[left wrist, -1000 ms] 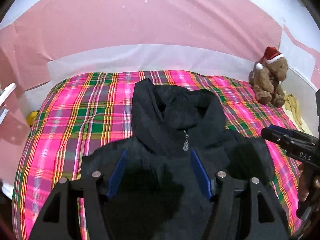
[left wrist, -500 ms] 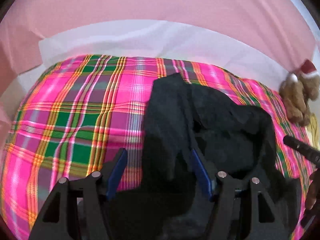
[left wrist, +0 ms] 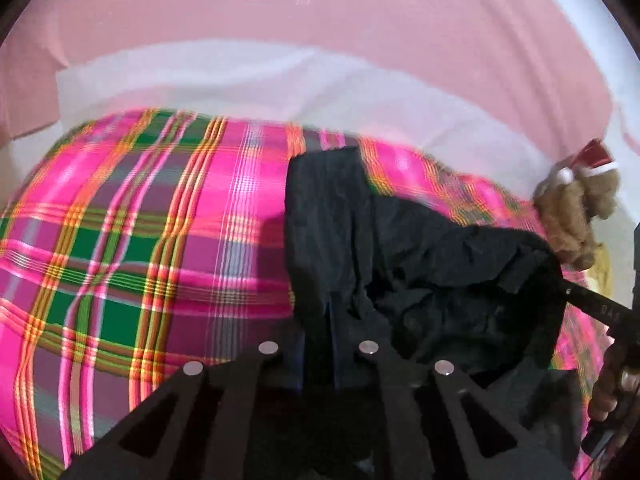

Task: Fold large clothes
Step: 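Grasp the jacket hem with both tools and lift it toward the hood, then lay the held hem over the hood with both tools and release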

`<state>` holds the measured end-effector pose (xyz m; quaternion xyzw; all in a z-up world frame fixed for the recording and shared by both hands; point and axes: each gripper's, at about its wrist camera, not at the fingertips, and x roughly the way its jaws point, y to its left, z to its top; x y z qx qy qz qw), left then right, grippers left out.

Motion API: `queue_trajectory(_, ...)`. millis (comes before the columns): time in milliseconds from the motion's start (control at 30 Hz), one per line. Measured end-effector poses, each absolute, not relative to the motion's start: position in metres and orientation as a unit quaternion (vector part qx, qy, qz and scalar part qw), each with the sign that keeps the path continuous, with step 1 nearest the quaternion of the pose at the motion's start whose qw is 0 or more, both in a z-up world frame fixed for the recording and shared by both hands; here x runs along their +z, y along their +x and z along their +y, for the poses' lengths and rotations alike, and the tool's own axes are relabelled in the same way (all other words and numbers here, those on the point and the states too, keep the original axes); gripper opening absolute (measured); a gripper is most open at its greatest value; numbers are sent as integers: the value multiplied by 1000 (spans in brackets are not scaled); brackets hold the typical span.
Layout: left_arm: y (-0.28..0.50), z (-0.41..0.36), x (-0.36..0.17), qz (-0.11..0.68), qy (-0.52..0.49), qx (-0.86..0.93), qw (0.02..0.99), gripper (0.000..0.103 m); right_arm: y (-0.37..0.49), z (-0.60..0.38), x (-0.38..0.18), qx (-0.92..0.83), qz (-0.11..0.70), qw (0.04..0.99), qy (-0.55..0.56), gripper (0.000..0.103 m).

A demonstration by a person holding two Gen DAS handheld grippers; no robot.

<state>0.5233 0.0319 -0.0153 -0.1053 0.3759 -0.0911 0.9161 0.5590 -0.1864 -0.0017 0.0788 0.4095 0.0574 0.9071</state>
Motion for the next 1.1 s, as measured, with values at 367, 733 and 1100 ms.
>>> queue_trajectory(367, 376, 50, 43, 280, -139, -136, 940, 9, 409, -208, 55, 112, 324, 932, 119, 6)
queue_trajectory(733, 299, 80, -14, 327, -174, -105, 923, 9, 329, -211, -17, 113, 397, 897, 158, 6)
queue_trajectory(1100, 240, 107, -44, 370, -178, -65, 909, 10, 284, -223, -46, 98, 436, 879, 166, 11)
